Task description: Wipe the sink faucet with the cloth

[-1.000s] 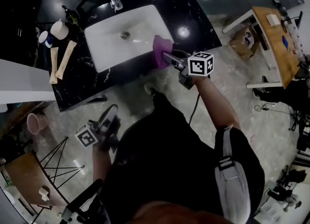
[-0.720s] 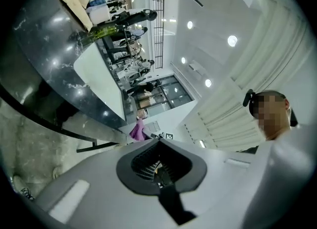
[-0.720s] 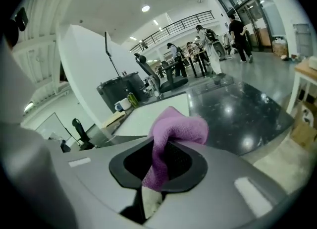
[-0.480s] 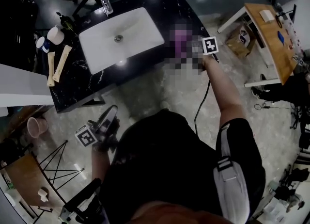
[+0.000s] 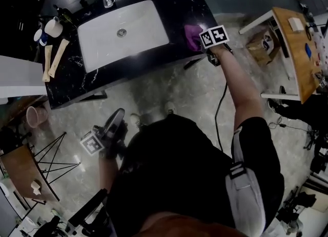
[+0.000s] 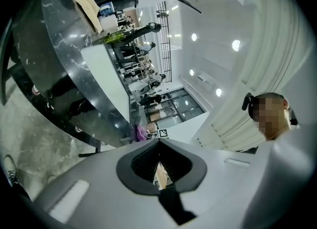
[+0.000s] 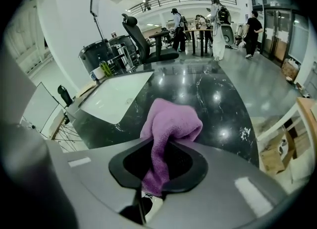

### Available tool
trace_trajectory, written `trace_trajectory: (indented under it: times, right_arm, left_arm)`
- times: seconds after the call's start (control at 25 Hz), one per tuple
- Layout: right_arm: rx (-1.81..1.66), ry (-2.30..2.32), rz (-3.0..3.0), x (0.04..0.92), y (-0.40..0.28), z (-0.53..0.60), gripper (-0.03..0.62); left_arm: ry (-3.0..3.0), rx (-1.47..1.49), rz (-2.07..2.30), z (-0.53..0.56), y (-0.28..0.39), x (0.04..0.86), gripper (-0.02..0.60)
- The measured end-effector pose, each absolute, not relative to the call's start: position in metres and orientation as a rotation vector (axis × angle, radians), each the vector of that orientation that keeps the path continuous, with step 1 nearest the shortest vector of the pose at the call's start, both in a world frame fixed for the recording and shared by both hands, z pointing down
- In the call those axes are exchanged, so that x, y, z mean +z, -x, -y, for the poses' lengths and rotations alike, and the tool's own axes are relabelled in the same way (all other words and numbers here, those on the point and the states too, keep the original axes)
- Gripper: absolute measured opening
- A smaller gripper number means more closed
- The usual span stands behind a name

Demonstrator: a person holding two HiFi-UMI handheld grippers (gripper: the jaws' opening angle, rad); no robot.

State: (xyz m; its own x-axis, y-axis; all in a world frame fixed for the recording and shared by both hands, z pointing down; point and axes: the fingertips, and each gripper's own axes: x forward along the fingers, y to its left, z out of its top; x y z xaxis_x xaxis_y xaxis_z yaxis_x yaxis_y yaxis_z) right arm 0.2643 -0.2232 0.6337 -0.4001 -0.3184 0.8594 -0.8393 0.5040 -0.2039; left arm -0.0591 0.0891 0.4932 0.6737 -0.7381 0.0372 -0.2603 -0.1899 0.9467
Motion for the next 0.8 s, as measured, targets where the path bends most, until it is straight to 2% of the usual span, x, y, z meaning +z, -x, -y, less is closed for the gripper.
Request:
trace_trajectory:
  times: [0.32, 0.44, 0.56, 0.6, 0.64, 0.72, 0.8]
  right_arm:
    - [0.908, -0.934, 2.005, 0.636, -0.261, 0.222, 0.088]
    - [0.913, -0.941, 2.048, 0.623, -0.263, 0.222, 0.175]
    - [0.856, -1.038, 2.111, 0.591, -0.277, 0.227, 0.176]
    - [0.818, -1.093, 2.140, 0.574, -0.284, 0.230, 0.170]
    - [0.780, -1.151, 2.178, 0.555, -0.290, 0.231, 0.131]
    - [0.741, -1.234, 2.294, 0.513, -0.295, 0.226, 0.011]
    - [0.771, -1.243, 2.472, 0.468, -0.283, 0.209, 0.011]
  left_arm:
    - [-1.805, -0.498, 0.804, -0.088, 0.051, 0.485, 0.000]
    - [-1.823, -0.489, 0.797, -0.089, 0.049, 0.481, 0.000]
    - [-1.838, -0.482, 0.794, -0.089, 0.046, 0.479, 0.000]
    - [-1.842, -0.480, 0.793, -0.089, 0.045, 0.478, 0.000]
    - [-1.846, -0.478, 0.792, -0.089, 0.044, 0.477, 0.000]
    - [-1.854, -0.474, 0.791, -0.089, 0.042, 0.476, 0.000]
    - [-1.866, -0.467, 0.790, -0.089, 0.040, 0.474, 0.000]
